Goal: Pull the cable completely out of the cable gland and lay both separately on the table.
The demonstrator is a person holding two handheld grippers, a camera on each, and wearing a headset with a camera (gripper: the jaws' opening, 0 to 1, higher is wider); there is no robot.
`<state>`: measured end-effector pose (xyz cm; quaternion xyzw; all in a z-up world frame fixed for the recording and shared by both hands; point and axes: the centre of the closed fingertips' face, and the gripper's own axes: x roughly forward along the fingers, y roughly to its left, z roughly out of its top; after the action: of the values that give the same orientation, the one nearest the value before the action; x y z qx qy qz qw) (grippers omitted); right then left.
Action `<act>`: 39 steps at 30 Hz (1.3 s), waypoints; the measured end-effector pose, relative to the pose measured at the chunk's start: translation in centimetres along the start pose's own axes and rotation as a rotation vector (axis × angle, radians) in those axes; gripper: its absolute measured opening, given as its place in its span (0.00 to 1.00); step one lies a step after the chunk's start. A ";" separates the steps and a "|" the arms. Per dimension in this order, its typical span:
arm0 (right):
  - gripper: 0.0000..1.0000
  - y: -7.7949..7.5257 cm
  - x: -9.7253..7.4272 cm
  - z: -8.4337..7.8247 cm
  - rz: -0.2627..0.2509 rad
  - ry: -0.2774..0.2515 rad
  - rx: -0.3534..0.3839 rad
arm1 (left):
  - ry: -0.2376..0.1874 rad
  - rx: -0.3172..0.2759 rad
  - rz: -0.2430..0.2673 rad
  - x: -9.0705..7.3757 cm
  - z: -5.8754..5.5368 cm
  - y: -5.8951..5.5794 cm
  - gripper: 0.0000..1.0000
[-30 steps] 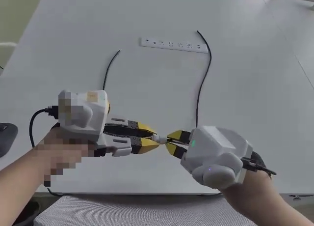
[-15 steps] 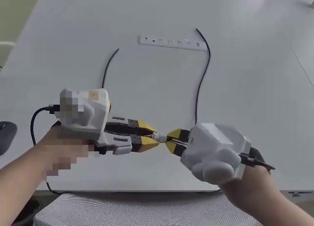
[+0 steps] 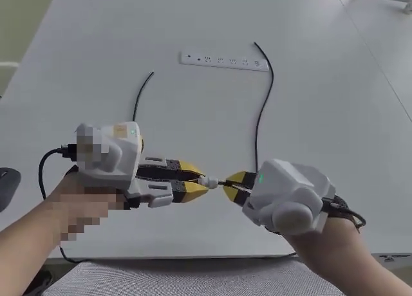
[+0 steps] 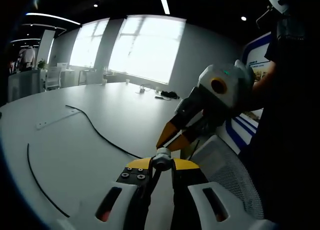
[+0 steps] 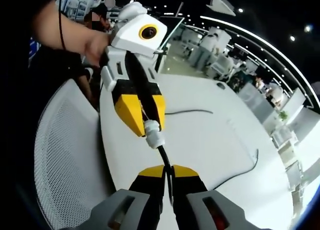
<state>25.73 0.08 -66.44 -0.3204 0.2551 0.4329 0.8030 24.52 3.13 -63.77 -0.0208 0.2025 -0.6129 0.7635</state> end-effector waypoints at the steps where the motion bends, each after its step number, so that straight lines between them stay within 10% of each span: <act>1: 0.00 -0.3 -0.1 -0.2 -0.008 0.001 0.016 | -0.004 -0.001 0.003 0.0 0.1 0.1 0.15; 11: 0.00 -1.7 -0.1 -2.1 -0.044 0.032 0.099 | -0.014 -0.003 0.002 0.3 0.6 0.1 0.15; 33: 0.00 -2.2 0.9 -8.4 -0.109 0.109 0.581 | -0.012 0.033 0.045 0.5 0.3 0.6 0.15; 39: 0.00 -2.2 1.2 -9.1 -0.117 0.129 0.598 | 0.000 0.047 0.060 0.7 0.0 0.7 0.15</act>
<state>27.00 -6.88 -72.63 -0.1108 0.4026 0.2703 0.8675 25.25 2.67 -64.12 0.0030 0.1886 -0.5944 0.7817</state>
